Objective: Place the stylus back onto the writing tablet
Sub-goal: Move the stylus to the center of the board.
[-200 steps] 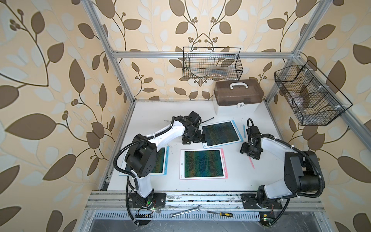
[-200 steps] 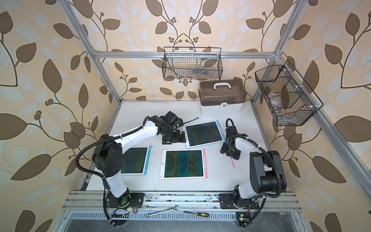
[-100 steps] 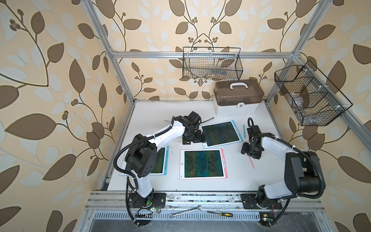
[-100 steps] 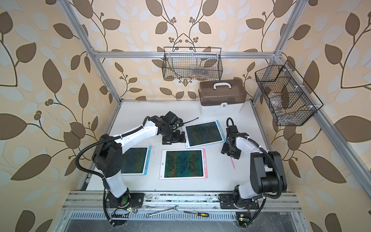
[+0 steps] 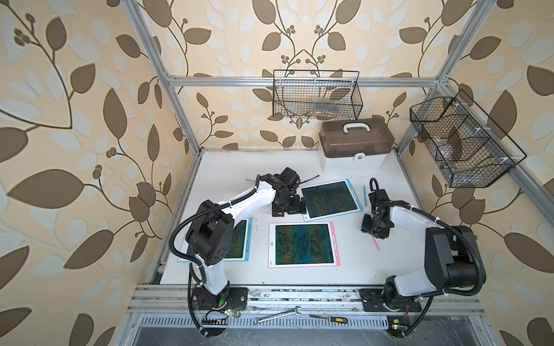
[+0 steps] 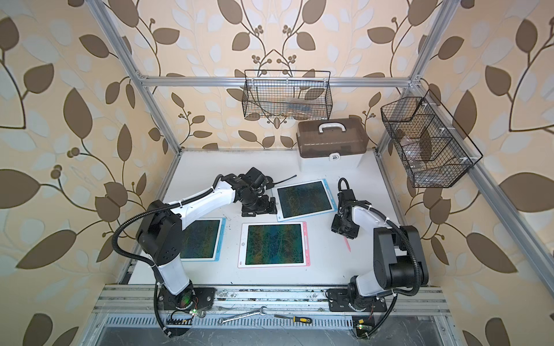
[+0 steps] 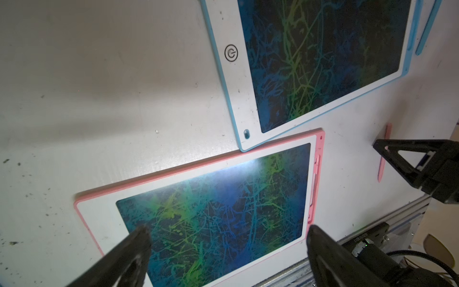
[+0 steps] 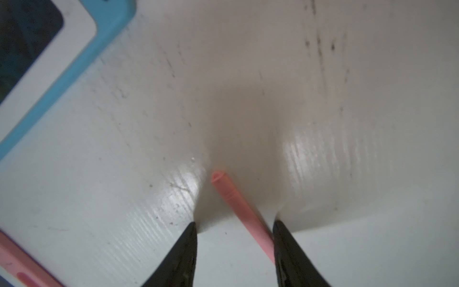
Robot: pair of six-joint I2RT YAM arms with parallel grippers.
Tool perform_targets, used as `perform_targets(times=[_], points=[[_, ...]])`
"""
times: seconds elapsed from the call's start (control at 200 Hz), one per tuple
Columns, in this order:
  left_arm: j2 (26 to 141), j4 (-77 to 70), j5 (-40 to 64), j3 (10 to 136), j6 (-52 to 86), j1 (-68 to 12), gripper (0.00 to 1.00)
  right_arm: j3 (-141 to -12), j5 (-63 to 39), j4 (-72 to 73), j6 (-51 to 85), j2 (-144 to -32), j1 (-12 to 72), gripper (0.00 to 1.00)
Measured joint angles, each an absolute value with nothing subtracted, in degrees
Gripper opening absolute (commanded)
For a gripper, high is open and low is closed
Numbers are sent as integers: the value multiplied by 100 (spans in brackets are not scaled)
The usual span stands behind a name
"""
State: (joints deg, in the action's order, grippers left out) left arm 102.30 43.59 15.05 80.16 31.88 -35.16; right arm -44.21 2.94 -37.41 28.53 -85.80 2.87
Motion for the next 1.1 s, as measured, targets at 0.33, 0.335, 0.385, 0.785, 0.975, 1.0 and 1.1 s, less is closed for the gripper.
perform_targets(times=[0.33, 0.335, 0.385, 0.785, 0.975, 1.0, 1.1], points=[[10167, 4340, 1505, 7961, 3197, -3514, 98, -4335, 279, -3535, 3100, -8525, 816, 23], [10165, 4340, 1505, 7961, 3197, -3516, 98, -4333, 276, -3529, 3114, -8525, 829, 22], [10158, 4338, 1505, 7950, 3199, -3514, 98, -4329, 279, -3507, 3159, -8523, 906, 22], [10151, 4322, 1511, 7929, 3216, -3516, 98, -4311, 279, -3271, 3481, -8565, 1516, 11], [10151, 4324, 1518, 7929, 3216, -3516, 98, -4392, 285, -3205, 3548, -8659, 1758, 10], [10151, 4324, 1518, 7929, 3216, -3516, 98, -4416, 294, -3210, 3551, -8683, 1789, 10], [10151, 4324, 1520, 7929, 3216, -3516, 98, -4508, 351, -3242, 3551, -8772, 1909, 11]])
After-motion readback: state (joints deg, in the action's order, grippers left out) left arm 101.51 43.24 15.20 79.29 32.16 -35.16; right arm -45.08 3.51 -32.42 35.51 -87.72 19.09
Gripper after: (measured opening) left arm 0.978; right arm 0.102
